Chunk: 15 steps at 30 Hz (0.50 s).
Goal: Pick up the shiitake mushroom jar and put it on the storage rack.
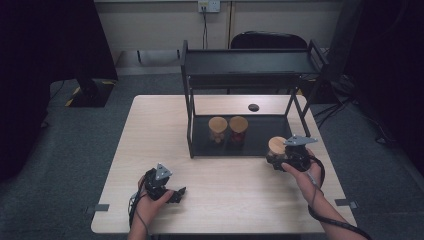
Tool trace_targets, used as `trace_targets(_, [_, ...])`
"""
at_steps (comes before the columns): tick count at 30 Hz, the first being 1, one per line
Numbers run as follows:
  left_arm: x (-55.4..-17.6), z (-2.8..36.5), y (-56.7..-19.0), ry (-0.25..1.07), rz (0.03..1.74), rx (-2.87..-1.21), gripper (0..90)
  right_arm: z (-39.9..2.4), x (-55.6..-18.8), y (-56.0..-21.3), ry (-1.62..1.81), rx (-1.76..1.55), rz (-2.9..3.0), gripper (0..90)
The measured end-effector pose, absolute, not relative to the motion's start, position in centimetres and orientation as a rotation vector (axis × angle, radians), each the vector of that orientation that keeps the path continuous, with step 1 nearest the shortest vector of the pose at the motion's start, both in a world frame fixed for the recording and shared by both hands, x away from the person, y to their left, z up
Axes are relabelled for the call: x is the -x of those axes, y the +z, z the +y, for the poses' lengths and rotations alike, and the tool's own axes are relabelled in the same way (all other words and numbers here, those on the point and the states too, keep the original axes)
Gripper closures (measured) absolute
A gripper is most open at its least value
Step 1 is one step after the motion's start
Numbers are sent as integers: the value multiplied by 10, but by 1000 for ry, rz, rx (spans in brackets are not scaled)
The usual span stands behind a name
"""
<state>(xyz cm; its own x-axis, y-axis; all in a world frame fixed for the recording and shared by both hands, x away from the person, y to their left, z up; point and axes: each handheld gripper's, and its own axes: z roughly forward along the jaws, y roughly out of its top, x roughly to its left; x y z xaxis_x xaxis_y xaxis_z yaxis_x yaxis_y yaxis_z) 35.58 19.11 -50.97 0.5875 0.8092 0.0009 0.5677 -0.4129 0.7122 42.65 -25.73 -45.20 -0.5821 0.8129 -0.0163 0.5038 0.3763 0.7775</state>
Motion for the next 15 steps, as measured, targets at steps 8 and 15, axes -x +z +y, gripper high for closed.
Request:
trace_targets(8, [-356, 191, -510, 456, 1088, -2135, 3, -253, -435, -449, 1055, -1139, 2251, 257])
trace_targets(15, [-356, 191, -510, 456, 1088, -2135, 3, -247, -441, -449, 1057, -1135, 2252, 256])
